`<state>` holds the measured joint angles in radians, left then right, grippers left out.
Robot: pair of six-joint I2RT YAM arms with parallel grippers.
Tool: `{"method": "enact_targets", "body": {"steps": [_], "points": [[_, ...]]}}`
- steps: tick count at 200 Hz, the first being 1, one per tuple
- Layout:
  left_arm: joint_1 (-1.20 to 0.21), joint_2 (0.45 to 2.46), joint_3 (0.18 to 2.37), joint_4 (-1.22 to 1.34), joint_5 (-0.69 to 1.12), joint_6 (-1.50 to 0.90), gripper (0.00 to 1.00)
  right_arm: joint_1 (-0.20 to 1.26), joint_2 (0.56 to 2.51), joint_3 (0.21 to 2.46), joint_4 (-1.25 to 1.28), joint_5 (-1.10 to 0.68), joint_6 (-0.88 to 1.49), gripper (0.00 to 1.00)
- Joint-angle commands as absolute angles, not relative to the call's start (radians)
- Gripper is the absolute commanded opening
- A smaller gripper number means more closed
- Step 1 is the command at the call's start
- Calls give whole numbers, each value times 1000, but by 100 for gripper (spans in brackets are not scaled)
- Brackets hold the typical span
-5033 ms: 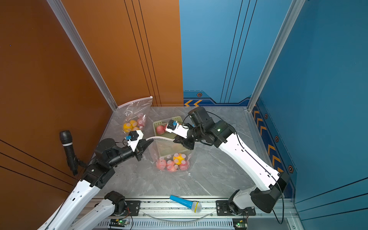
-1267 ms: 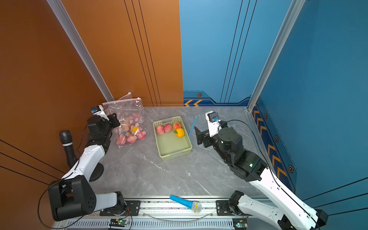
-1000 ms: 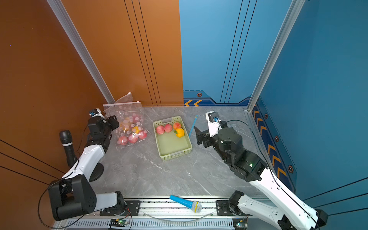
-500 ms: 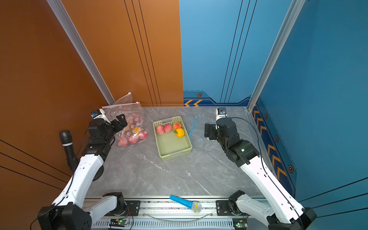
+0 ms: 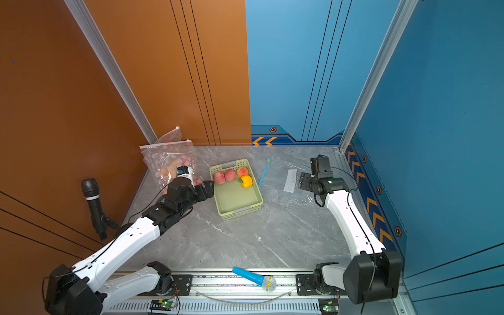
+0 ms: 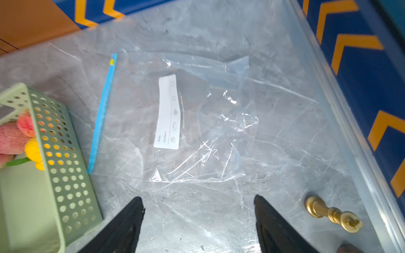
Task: Place the peach in a zip-top bag and seal the zipper
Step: Place the zipper food storage bag at the center of the board, then open the zipper of the food storage bag at the center of the board, then move the basket to the center of the board.
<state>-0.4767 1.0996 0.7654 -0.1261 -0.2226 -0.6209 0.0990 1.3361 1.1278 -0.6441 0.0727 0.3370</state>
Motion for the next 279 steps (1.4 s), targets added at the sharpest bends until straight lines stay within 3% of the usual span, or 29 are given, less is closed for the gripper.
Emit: {"method": "enact_targets", "body": {"steps": [1, 123, 146, 203, 279], "points": [[-480, 1132, 746, -81, -245, -685, 98, 80, 1408, 1137, -637, 41, 320, 80], [-417, 1485, 816, 121, -37, -738, 98, 87, 1979, 1434, -586, 155, 266, 76], [-422, 1549, 860, 155, 4, -745, 98, 78, 2024, 1455, -590, 157, 270, 63], [-452, 1660, 967, 194, 35, -760, 98, 45, 2022, 1440, -593, 160, 266, 0], [-504, 1806, 1132, 255, 71, -795, 98, 29, 1745, 1509, -676, 320, 212, 0]]}}
